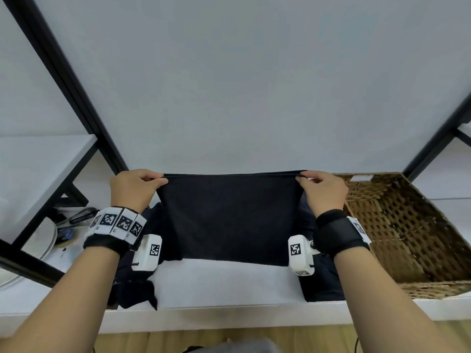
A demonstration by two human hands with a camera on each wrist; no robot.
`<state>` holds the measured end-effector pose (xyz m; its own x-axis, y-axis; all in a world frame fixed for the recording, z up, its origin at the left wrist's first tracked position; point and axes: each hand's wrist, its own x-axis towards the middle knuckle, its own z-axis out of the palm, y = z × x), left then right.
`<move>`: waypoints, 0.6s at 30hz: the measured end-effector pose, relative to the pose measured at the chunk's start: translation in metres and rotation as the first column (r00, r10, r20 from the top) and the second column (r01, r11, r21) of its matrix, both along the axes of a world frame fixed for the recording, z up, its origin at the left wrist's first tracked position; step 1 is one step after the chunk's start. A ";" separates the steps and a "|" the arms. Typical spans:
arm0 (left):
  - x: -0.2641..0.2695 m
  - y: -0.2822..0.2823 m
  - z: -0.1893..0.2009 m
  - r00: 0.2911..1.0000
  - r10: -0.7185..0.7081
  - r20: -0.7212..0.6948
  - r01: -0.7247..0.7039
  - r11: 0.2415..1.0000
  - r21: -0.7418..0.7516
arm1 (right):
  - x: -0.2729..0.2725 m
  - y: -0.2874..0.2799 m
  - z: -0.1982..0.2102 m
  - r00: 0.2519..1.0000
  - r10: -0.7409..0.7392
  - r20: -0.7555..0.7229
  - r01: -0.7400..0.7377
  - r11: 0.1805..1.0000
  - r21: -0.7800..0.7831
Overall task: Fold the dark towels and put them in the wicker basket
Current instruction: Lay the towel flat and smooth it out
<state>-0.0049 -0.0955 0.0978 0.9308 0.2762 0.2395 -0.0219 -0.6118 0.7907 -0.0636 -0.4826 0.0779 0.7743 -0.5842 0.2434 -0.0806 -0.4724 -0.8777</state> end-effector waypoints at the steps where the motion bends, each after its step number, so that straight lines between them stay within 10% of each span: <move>1: 0.005 -0.001 -0.001 1.000 0.004 0.007 -0.004 1.000 0.012 | 0.006 0.000 0.000 1.000 0.005 -0.008 -0.005 1.000 0.002; 18: 0.017 -0.013 -0.052 0.983 -0.170 -0.075 0.160 0.979 -0.126 | 0.033 -0.004 -0.063 0.980 0.174 -0.100 -0.128 0.924 0.360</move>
